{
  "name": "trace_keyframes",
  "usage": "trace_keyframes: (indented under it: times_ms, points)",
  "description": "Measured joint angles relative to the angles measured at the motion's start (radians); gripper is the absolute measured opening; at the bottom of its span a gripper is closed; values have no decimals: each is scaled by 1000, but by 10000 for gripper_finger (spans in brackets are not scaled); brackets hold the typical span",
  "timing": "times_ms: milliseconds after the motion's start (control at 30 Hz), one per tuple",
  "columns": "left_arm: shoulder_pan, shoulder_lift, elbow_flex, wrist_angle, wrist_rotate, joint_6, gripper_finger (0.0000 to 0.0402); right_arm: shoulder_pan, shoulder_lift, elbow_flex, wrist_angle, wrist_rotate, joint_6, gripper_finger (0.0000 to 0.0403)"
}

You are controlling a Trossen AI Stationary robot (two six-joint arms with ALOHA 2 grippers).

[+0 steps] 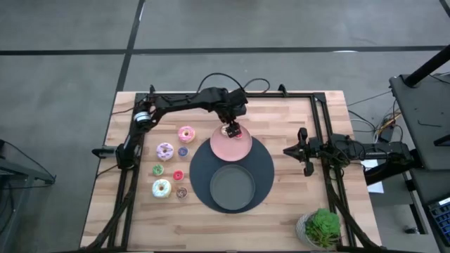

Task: Pick & Place donuts
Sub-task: Put the large pink donut on the gray plate

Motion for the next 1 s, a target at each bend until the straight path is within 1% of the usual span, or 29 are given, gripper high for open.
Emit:
trace_keyframes:
  times_ms: [300, 533, 633, 767, 1000]
  points:
    - [-37, -54, -2, -84, -1, 11, 243, 0, 3, 0, 0, 1, 0, 29]
    - [-53, -58, -5, -90, -1, 16, 243, 0, 11, 0, -2, 0, 0, 29]
    - [-56, -63, -24, -89, -2, 19, 243, 0, 13, 0, -1, 0, 0, 29]
    - [-60, -92, -99, -70, -2, 19, 243, 0, 12, 0, -1, 0, 0, 29]
    - [-62, -210, -290, 23, -3, 5, 243, 0, 13, 0, -1, 0, 0, 29]
